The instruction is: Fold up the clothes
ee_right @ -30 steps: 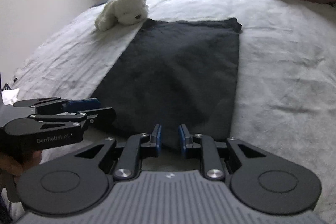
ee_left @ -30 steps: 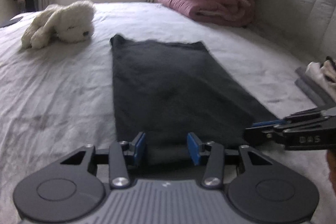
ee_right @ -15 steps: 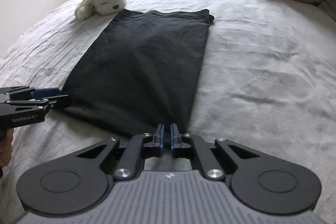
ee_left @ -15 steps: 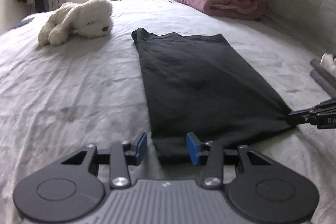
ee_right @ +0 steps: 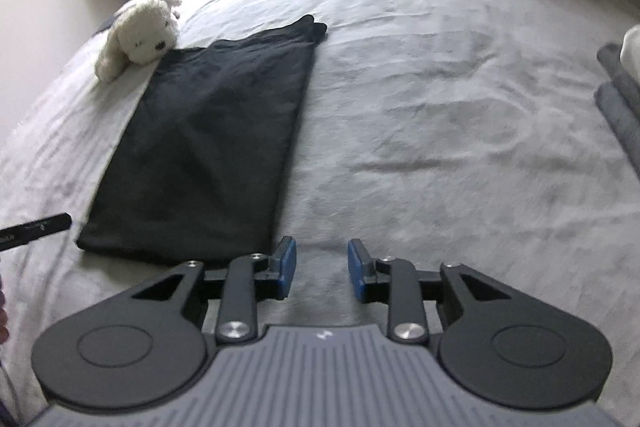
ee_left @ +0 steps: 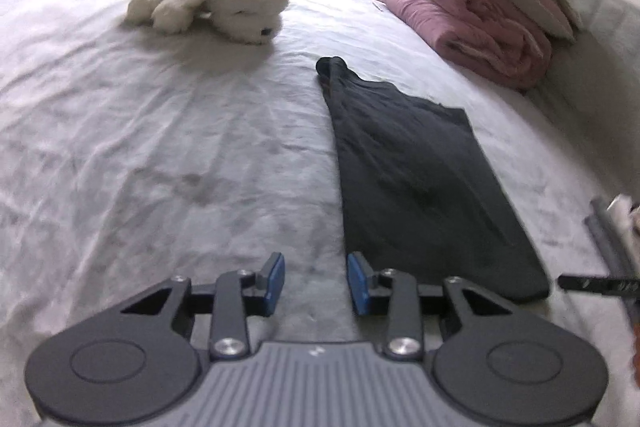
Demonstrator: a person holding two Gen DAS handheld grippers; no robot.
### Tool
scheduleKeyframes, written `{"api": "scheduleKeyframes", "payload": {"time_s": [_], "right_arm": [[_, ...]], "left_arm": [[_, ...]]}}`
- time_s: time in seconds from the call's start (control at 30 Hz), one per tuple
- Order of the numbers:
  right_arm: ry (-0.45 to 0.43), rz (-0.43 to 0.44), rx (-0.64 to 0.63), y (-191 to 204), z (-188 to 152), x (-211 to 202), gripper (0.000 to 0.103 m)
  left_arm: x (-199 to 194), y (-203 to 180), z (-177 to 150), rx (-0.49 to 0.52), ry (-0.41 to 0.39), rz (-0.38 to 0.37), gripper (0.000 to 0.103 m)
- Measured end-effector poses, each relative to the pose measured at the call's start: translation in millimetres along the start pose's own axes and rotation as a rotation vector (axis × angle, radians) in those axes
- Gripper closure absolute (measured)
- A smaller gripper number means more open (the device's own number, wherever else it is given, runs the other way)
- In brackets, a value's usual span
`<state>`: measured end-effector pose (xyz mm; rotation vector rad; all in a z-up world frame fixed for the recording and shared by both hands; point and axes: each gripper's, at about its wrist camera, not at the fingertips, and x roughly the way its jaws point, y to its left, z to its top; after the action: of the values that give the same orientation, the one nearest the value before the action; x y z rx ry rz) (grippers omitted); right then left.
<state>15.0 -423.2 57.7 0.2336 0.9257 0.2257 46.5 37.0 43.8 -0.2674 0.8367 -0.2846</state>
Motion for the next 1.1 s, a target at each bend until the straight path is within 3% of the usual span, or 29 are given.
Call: {"api": "scheduleKeyframes", "payload": {"time_s": [0.23,0.33,0.47,0.6,0.77,1.1], "right_arm": [[-0.035,0.148,0.07,1.2,2.5,-7.5,0.068],[0.011,0.191,0.107,1.0,0.7,-0.6,0.067],[0.093,0.248,0.272,-11.4,-6.3,12.3,0.066],[0.117,0.32,0.422,-20.3,-13.2,20.1,0.066],[0.082,0.336,0.53,-28.1,-19.2,21.7,0.067],[0.021,0.35,0.593,-31.2,-20.3,19.1,0.067]], "left_arm": [[1.9,11.8,-4.0,-0.159,0.056,-0.138,0.068],[7.6,16.5,-9.2,-0.23,0.106,-0.179,0.068],[16.4,14.0,-15.7,-0.289,0.15,-0.228,0.067],[25.7,9.2,-22.1,-0.334,0.184,-0.268,0.061],[35.9,5.2,-24.1,-0.355,0.14,-0.265,0.061],[41.7,14.3,-25.0,-0.401,0.074,-0.299,0.061]]}}
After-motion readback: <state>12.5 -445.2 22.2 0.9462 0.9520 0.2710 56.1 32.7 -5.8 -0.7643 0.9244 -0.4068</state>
